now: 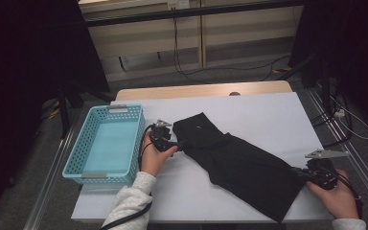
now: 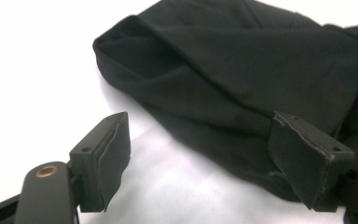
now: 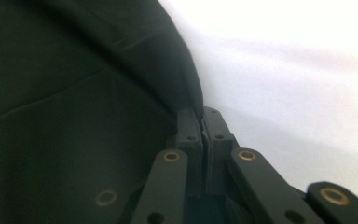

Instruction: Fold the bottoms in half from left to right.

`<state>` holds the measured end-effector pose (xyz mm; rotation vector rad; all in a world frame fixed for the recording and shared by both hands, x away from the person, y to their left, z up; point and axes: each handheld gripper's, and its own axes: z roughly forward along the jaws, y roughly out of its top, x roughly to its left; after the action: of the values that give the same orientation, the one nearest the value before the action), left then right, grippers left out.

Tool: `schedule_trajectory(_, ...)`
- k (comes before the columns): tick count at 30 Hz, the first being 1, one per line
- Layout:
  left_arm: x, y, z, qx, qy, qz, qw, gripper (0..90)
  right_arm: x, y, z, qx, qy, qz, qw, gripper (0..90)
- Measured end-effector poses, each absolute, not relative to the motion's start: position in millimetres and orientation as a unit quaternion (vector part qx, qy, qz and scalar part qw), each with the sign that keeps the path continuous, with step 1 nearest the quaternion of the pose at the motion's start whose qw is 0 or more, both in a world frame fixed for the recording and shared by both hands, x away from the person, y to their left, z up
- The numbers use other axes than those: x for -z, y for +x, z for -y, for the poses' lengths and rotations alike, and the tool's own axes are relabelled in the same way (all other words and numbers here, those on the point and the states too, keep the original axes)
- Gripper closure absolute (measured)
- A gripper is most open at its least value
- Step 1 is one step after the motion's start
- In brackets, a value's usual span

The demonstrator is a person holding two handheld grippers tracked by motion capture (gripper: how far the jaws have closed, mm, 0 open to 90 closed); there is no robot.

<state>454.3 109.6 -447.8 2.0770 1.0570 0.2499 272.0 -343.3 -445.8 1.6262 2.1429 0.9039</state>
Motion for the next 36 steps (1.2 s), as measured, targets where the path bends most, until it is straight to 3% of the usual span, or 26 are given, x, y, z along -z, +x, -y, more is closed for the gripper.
schedule_trajectory(20,460,471,-105,-0.084,0.798,-0.437,0.406,23.8,445,267,357,-0.308,0.578,-0.737,0.169,87.8)
schedule_trajectory(27,461,470,-94,-0.049,0.799,-0.426,0.422,46.7,445,266,356,-0.308,0.577,-0.737,0.169,87.8)
schedule_trajectory(32,461,468,-90,-0.037,0.805,-0.423,0.416,72.7,445,266,354,-0.306,0.574,-0.740,0.171,87.8)
schedule_trajectory(36,459,468,-91,-0.026,0.803,-0.432,0.409,79.8,445,266,352,-0.306,0.570,-0.742,0.174,87.7)
